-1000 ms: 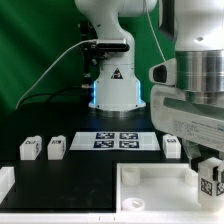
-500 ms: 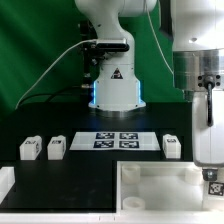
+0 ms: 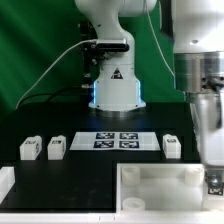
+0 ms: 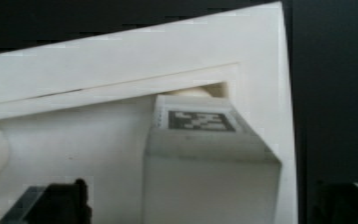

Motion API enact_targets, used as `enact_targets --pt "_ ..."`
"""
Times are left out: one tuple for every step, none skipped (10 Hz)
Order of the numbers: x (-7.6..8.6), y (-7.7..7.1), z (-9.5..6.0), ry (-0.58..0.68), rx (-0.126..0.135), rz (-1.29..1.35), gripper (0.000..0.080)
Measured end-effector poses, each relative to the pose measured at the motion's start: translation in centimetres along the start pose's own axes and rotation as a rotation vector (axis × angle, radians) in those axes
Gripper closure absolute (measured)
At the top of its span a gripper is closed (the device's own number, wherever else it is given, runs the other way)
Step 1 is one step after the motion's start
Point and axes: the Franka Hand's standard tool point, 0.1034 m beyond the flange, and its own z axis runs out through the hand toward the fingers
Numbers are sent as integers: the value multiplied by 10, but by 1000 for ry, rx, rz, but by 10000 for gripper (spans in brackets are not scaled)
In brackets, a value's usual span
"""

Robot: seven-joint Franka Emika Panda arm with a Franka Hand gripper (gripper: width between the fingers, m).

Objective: Assemble one leg

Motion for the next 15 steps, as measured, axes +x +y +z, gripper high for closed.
enact_targets --pt "-8 4 1 8 -8 -164 152" --pt "-14 7 1 15 -19 -301 152" --pt "-11 6 1 17 -18 -392 151" --pt "-10 6 1 16 -19 -490 151" --pt "-10 6 1 16 -20 -587 151" --pt "-8 5 1 15 -21 -716 151" --pt "-2 3 0 14 -22 -890 151" --pt "4 2 2 11 -24 -1079 151" --pt "7 1 4 5 -26 -1224 151" --pt "5 0 5 2 -25 -1265 151" --pt "5 0 5 3 -25 -1270 151" --pt "5 0 6 2 -24 -1227 239" --pt "5 0 6 3 -24 -1228 374" --pt "5 0 6 2 -23 -1172 374" --pt "9 0 6 9 -30 -1111 491"
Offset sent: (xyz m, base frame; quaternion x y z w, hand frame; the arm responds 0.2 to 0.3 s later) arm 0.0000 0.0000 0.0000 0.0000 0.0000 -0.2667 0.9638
